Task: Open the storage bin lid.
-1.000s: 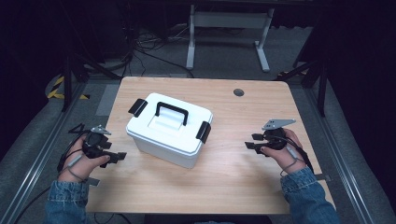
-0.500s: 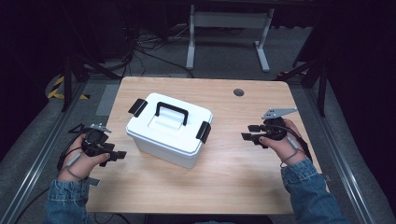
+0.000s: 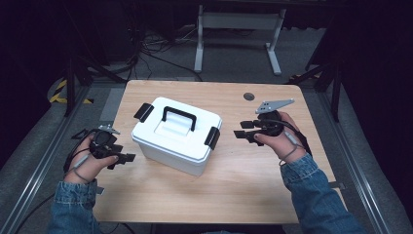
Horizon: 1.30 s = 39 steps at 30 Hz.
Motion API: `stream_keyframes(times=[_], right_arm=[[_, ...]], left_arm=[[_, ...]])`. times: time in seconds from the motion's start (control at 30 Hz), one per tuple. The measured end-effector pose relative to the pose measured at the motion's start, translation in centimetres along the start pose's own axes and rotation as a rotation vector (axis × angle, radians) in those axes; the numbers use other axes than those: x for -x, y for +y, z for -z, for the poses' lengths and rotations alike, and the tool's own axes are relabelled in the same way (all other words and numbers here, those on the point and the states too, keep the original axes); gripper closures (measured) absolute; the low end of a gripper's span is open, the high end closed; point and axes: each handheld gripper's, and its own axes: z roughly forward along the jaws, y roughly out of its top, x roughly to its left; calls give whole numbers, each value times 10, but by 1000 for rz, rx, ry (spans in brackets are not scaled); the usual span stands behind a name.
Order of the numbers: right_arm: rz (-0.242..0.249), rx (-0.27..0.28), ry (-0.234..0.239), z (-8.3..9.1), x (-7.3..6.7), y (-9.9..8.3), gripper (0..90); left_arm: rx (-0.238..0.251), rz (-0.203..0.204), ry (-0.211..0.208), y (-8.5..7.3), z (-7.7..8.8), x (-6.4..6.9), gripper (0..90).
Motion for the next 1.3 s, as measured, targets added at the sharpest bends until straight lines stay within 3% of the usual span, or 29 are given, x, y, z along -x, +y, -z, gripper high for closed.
stream_keyframes(times=[0.27, 0.6, 0.97, 1.3], right_arm=[[28, 2, 45, -12, -13, 27, 513], [53, -7, 101, -37, -28, 63, 508], [75, -60, 131, -73, -38, 86, 514], [89, -95, 145, -100, -44, 95, 553]], left_arm=[[44, -2, 1, -4, 4, -2, 314], [52, 5, -7, -4, 5, -4, 313], [46, 8, -22, -4, 3, -6, 307], [34, -3, -23, -4, -1, -5, 302]])
